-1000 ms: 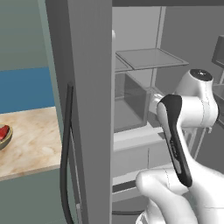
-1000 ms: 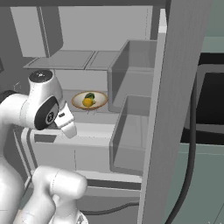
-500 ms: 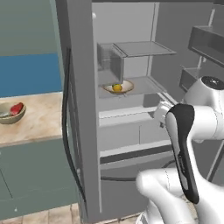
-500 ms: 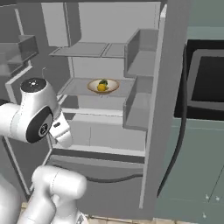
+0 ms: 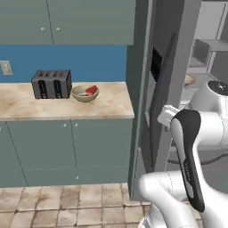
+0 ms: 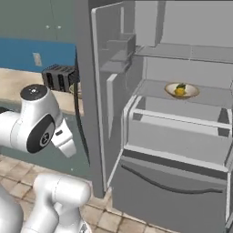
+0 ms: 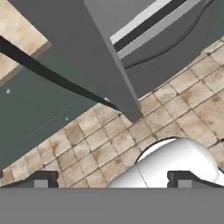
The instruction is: Place the bowl with the broccoli and lemon on the second highest shelf of the fridge. Place the bowl with the fish and steak on the top shelf of the fridge.
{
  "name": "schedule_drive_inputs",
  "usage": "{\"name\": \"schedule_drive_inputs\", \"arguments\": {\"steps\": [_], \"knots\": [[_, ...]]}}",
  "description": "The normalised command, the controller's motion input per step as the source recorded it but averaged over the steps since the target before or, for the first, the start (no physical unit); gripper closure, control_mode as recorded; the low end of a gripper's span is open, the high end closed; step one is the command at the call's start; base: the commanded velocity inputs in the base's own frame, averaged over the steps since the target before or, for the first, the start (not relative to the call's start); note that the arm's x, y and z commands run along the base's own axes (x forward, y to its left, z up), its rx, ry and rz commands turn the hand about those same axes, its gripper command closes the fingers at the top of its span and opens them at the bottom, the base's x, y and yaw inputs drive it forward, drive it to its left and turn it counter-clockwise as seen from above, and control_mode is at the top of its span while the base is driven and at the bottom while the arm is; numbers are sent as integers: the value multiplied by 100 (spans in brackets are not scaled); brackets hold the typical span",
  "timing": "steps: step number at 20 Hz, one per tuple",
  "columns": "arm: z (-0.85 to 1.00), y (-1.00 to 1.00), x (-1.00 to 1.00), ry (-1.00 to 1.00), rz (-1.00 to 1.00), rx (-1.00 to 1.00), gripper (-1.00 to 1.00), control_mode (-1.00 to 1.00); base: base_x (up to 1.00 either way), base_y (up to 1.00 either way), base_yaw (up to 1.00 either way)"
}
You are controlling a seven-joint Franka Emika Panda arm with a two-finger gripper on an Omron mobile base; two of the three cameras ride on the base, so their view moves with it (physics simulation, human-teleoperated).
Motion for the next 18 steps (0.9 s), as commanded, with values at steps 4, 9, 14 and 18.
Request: {"name": "schedule_drive_inputs", "arguments": {"steps": [4,9,14,18], "knots": [[0,0,0,0,0,0,-100,100,52,100,25],[0,0,0,0,0,0,-100,100,100,78,-25],[0,0,0,0,0,0,-100,100,100,6,-40],[0,0,0,0,0,0,-100,100,93,1,-11]]}}
